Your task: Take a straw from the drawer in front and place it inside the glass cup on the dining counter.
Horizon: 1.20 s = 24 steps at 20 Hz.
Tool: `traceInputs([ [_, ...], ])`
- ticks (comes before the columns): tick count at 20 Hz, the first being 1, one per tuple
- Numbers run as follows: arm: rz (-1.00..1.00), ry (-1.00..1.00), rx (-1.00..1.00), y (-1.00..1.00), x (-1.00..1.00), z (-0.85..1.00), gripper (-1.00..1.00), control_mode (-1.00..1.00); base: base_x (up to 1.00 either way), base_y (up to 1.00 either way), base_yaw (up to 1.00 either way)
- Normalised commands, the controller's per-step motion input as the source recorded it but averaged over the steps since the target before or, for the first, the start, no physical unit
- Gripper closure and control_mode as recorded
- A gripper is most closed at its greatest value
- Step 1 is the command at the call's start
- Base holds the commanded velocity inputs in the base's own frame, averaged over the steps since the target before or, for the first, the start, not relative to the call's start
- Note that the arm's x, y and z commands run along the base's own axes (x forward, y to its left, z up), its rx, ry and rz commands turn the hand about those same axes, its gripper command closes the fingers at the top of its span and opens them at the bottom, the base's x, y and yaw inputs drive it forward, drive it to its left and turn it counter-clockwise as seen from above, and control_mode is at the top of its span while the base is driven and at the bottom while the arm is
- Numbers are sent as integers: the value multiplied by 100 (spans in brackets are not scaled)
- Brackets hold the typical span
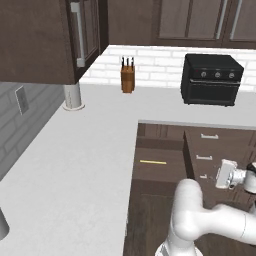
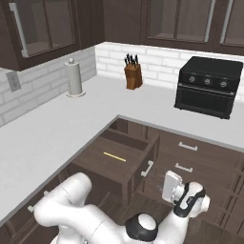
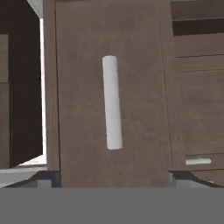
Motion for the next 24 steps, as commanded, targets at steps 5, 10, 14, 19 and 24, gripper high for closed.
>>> traceInputs([
  [5, 0, -24, 0, -88, -93, 47, -100, -100, 0, 0, 0],
  [10, 0, -46, 0, -14, -51, 100, -100, -100, 0, 0, 0],
  [14, 0, -46, -10, 3, -31, 100, -100, -100, 0, 0, 0],
  [19, 0, -38, -24, 25, -20, 100, -100, -100, 0, 0, 0],
  [24, 0, -19, -36, 32, -3, 93, -100, -100, 0, 0, 0],
])
